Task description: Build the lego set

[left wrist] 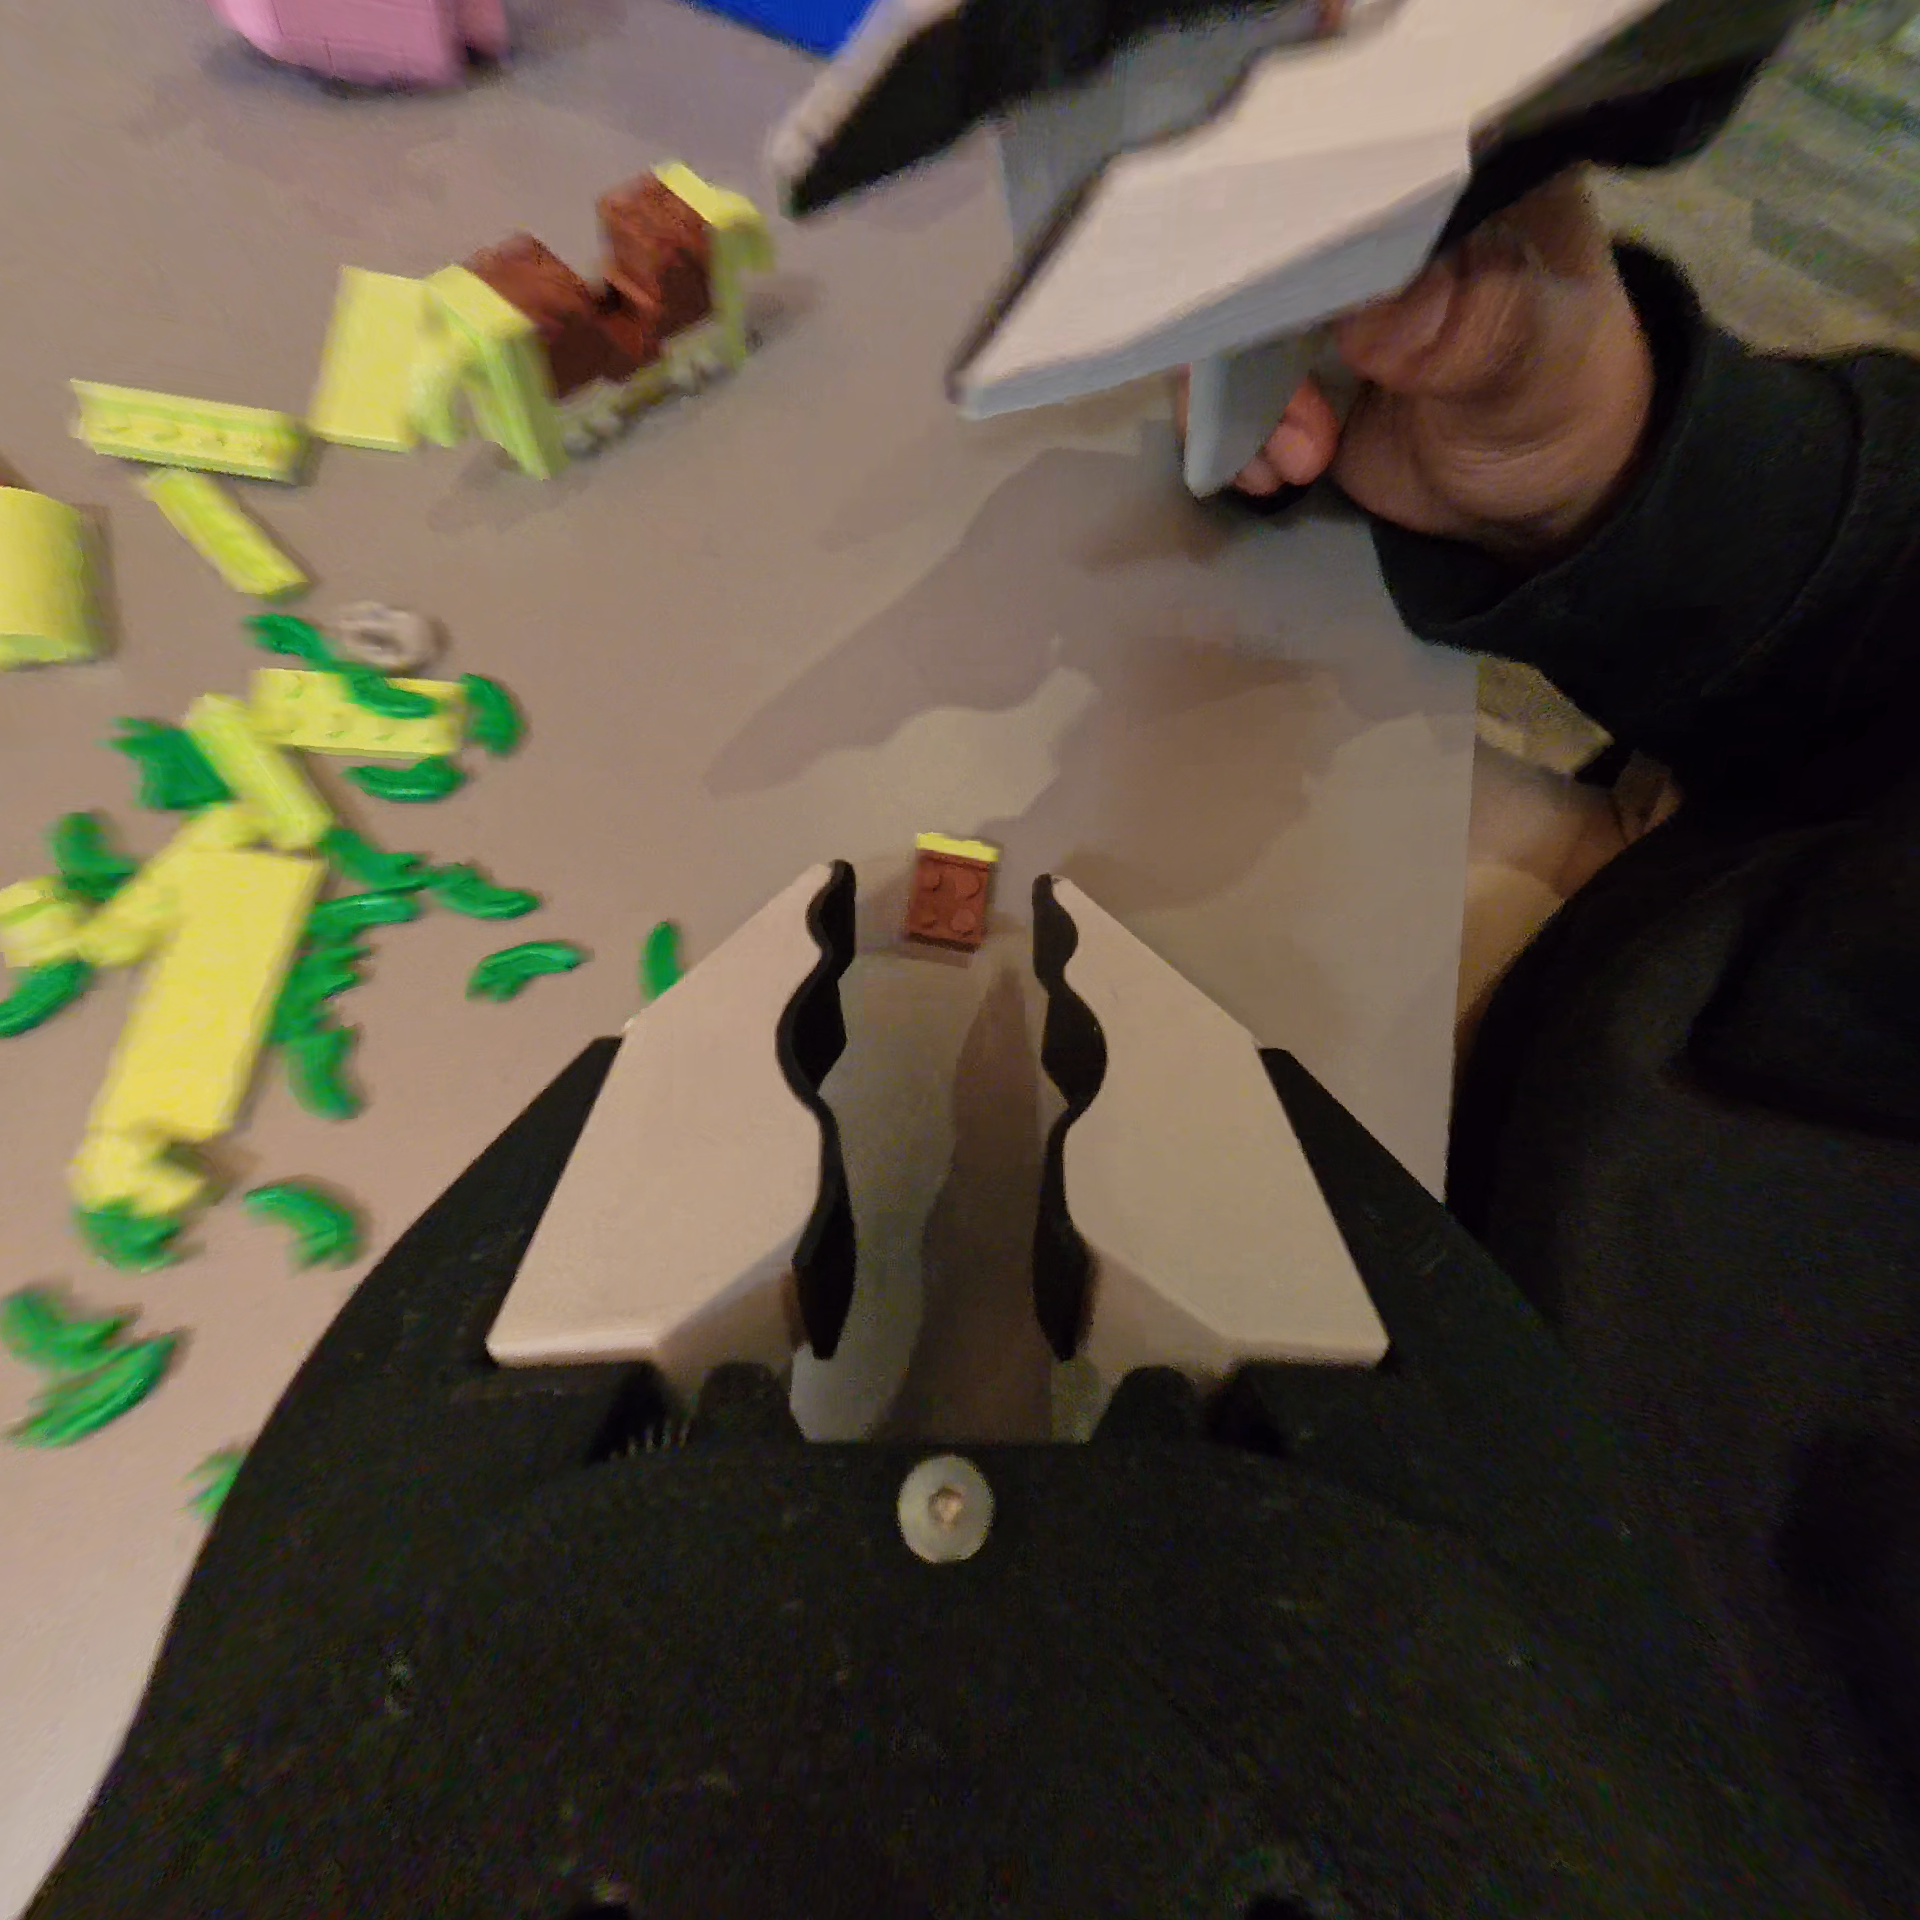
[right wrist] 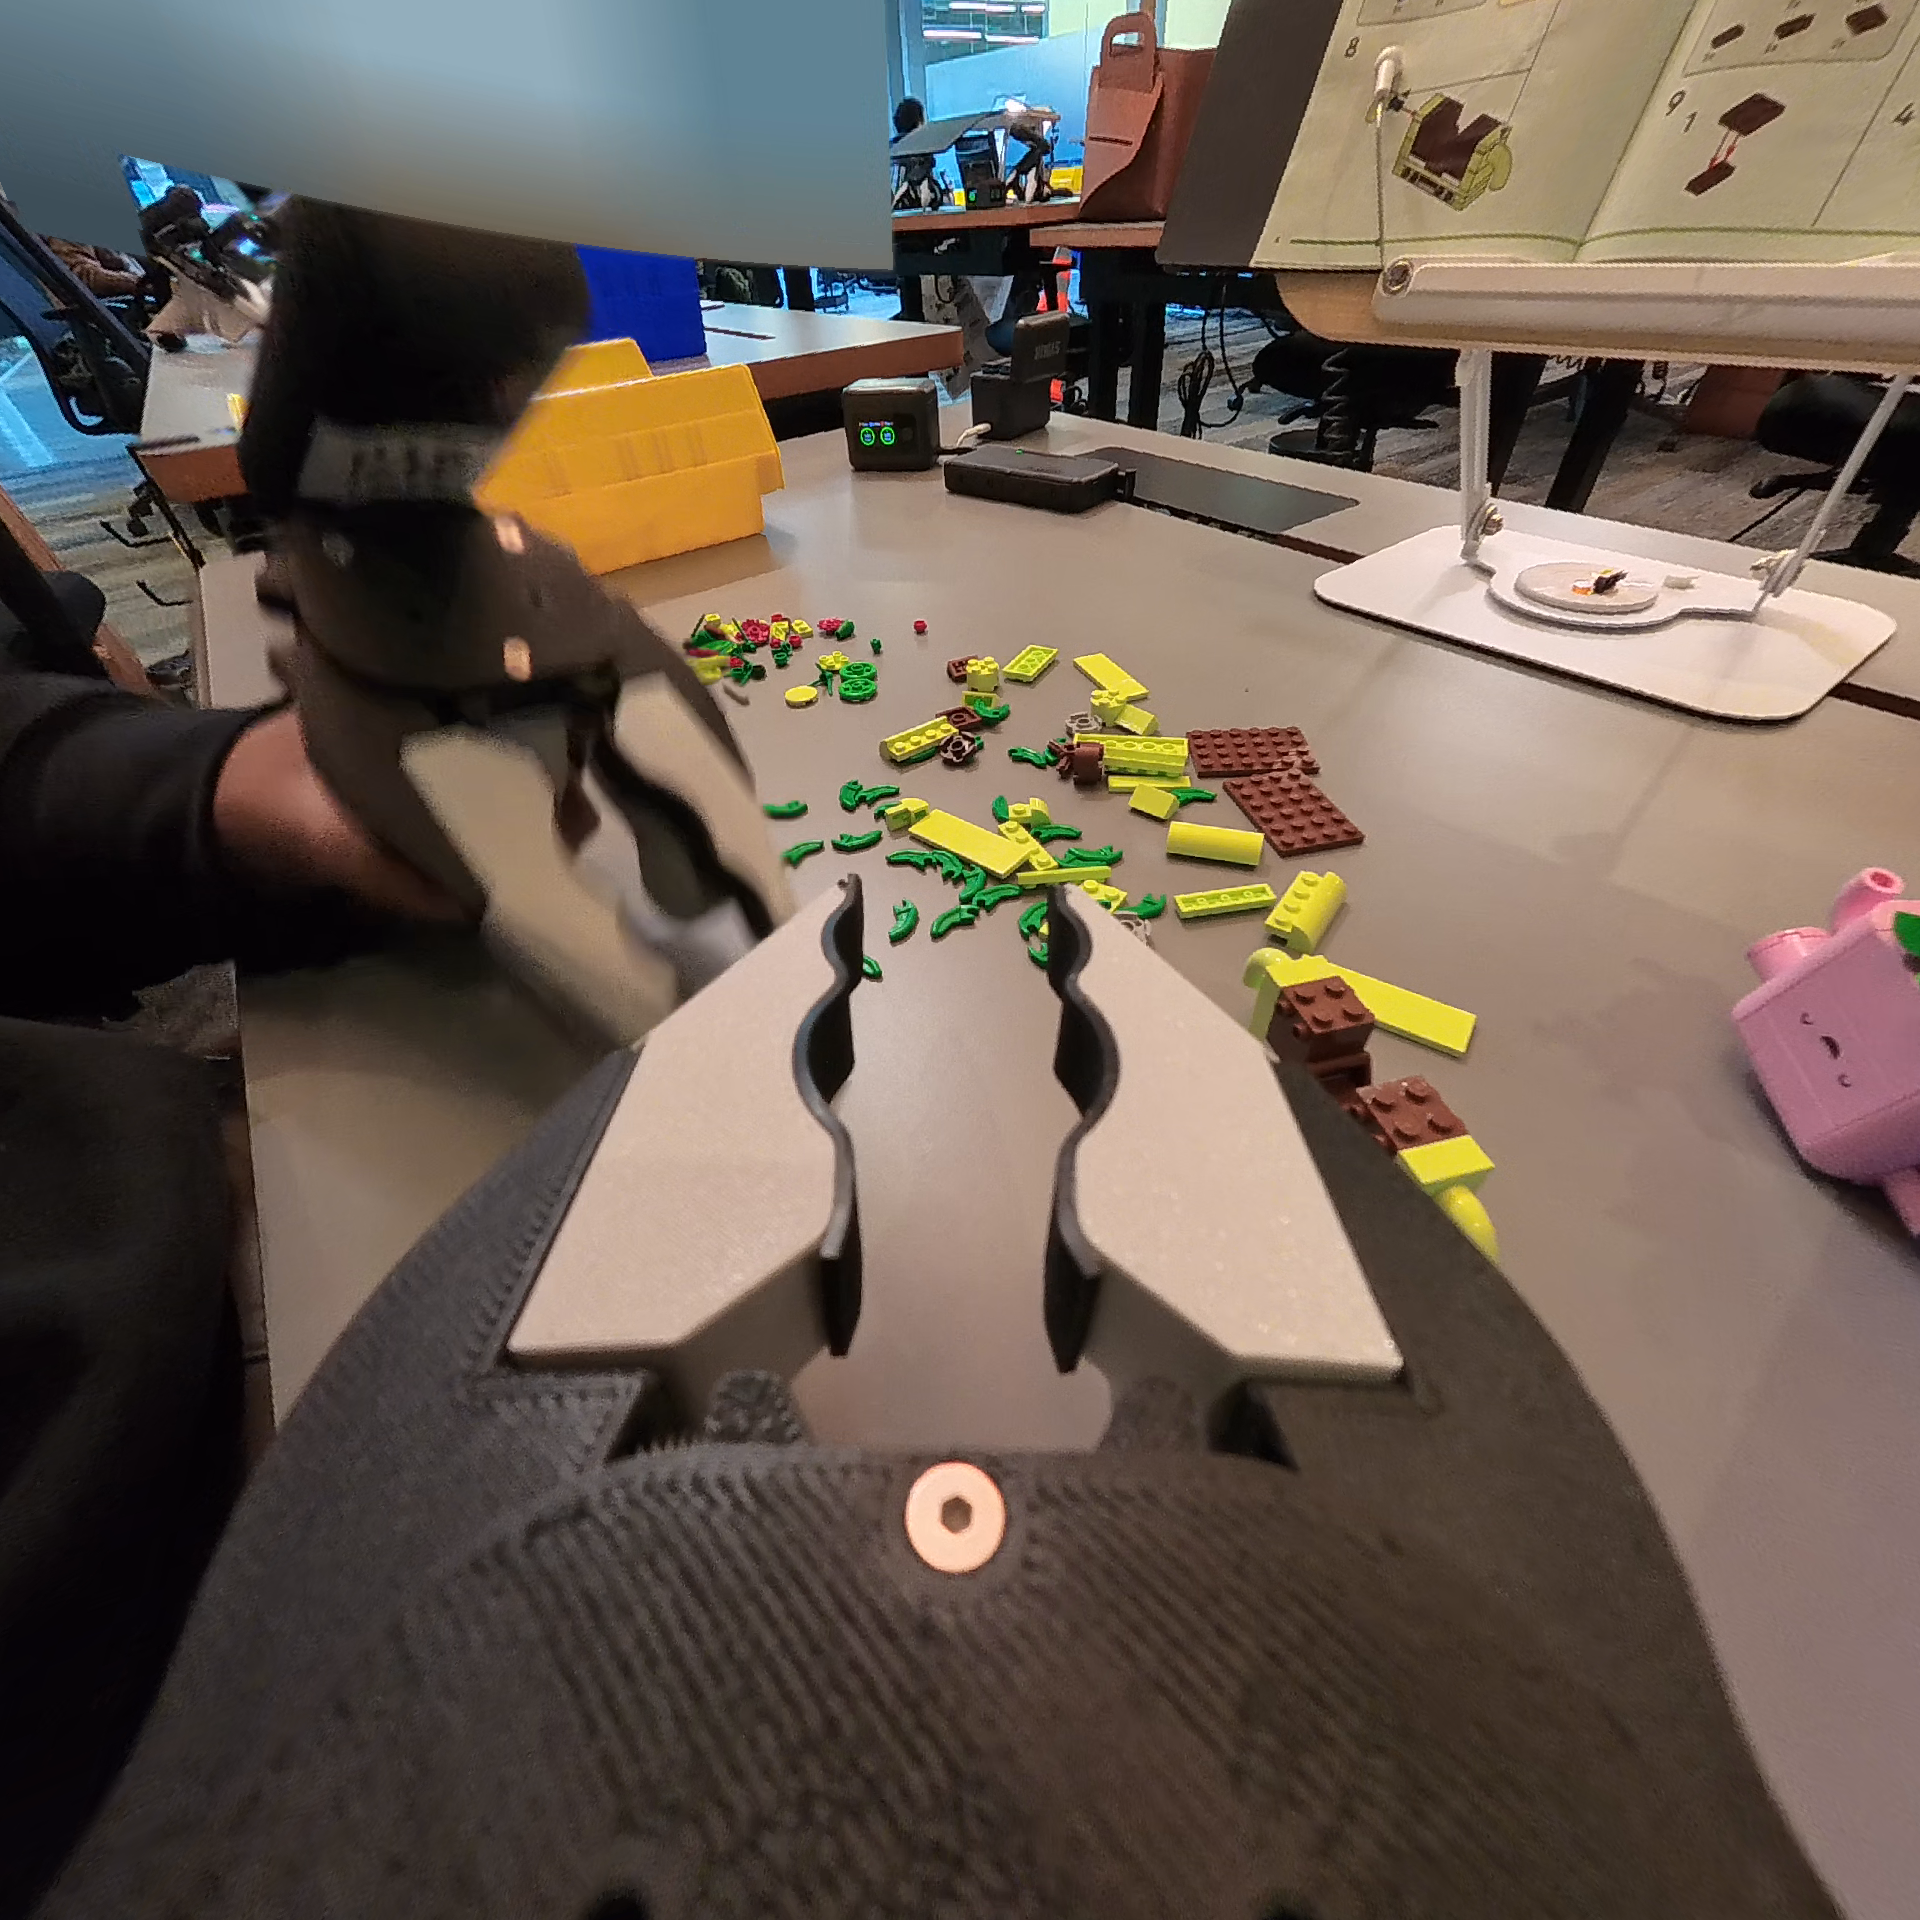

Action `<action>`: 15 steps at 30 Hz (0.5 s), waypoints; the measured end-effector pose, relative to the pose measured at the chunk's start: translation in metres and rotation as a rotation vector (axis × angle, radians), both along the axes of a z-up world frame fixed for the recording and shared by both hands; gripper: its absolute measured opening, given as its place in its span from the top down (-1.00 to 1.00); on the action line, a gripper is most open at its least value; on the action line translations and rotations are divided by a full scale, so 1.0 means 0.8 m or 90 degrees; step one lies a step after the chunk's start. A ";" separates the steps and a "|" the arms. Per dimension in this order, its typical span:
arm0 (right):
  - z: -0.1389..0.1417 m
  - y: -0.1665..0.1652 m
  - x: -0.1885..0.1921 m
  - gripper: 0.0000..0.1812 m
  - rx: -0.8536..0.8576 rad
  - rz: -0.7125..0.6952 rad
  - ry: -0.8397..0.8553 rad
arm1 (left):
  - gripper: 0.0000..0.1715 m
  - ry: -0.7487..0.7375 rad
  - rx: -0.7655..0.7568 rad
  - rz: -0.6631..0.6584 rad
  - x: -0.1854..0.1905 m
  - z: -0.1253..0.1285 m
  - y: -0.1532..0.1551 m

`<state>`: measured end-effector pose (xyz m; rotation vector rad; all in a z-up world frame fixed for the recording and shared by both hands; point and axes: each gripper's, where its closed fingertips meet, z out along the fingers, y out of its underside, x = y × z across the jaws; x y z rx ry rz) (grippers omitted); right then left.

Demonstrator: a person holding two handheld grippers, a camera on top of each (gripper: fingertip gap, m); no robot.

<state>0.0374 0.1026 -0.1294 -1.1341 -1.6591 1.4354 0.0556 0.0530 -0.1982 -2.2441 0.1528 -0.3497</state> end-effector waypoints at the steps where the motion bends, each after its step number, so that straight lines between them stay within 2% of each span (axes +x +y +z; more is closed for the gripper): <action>1: 0.000 0.000 0.000 0.63 -0.001 0.000 0.000 | 0.65 0.010 0.018 0.039 -0.023 0.014 -0.004; 3: 0.001 0.000 0.000 0.63 -0.003 0.001 0.001 | 0.67 0.031 0.048 0.131 -0.087 0.050 -0.026; 5: 0.001 0.000 0.000 0.63 -0.002 0.002 0.002 | 0.70 0.038 0.051 0.226 -0.159 0.079 -0.069; 6: 0.000 0.000 0.000 0.63 -0.002 0.002 0.001 | 0.72 0.034 0.028 0.270 -0.193 0.082 -0.096; 8: -0.001 0.000 0.000 0.63 -0.003 0.004 -0.002 | 0.75 0.017 -0.057 0.357 -0.246 0.069 -0.158; 10: -0.002 -0.001 -0.001 0.63 -0.005 0.005 -0.005 | 0.89 0.028 -0.076 0.364 -0.266 0.062 -0.196; 12: -0.004 -0.001 -0.002 0.63 -0.004 0.005 -0.008 | 0.94 0.093 -0.058 0.308 -0.262 0.054 -0.210; 15: -0.007 -0.003 -0.004 0.63 -0.003 0.008 -0.019 | 0.90 0.203 -0.146 0.312 -0.276 0.022 -0.234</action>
